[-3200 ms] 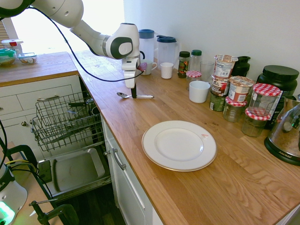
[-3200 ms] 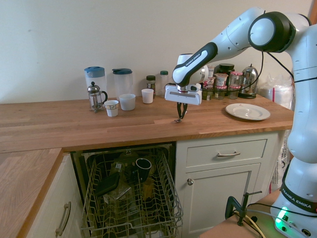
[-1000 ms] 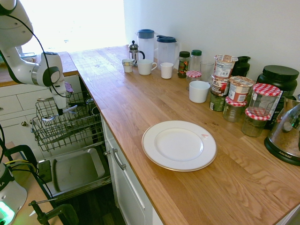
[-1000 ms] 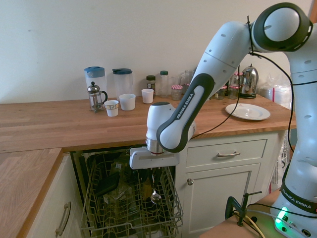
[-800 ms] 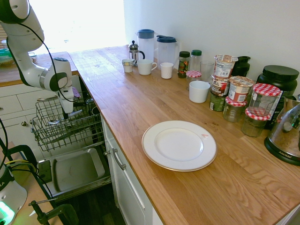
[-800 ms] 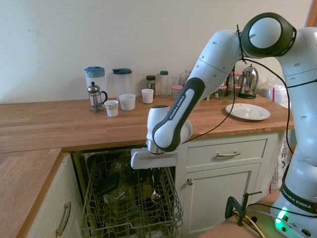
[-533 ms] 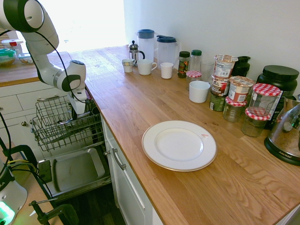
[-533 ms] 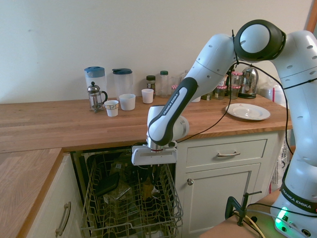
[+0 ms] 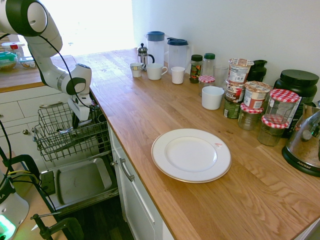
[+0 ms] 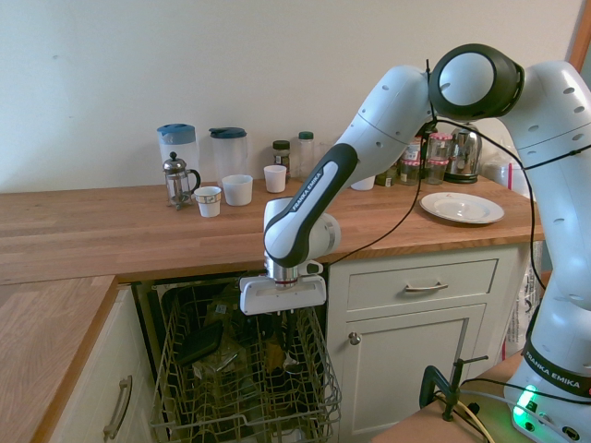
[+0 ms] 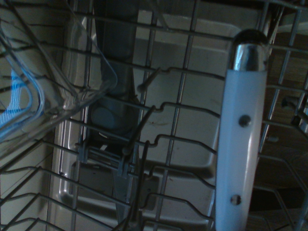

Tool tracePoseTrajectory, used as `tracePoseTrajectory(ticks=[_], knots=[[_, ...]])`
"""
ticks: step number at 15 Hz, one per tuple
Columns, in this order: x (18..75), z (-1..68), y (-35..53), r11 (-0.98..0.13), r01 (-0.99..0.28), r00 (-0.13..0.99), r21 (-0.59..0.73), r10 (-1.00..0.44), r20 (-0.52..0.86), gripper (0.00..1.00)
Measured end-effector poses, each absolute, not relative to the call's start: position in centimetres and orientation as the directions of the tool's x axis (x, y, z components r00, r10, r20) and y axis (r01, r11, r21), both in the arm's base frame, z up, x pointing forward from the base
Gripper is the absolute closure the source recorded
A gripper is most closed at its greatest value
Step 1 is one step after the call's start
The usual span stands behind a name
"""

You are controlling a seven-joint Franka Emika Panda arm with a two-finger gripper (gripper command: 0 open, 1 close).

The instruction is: Put the spoon in the dishwasher

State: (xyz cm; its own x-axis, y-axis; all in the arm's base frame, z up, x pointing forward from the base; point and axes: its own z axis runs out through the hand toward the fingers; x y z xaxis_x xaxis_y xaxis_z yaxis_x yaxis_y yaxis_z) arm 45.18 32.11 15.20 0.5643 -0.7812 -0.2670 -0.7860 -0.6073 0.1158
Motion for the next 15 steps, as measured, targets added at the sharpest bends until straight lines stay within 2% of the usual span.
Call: tracePoseTrajectory(ticks=[15], knots=[[43.2,14.1,33.0,-0.615,-0.781,0.576,0.108,-0.777,-0.256,0.0]])
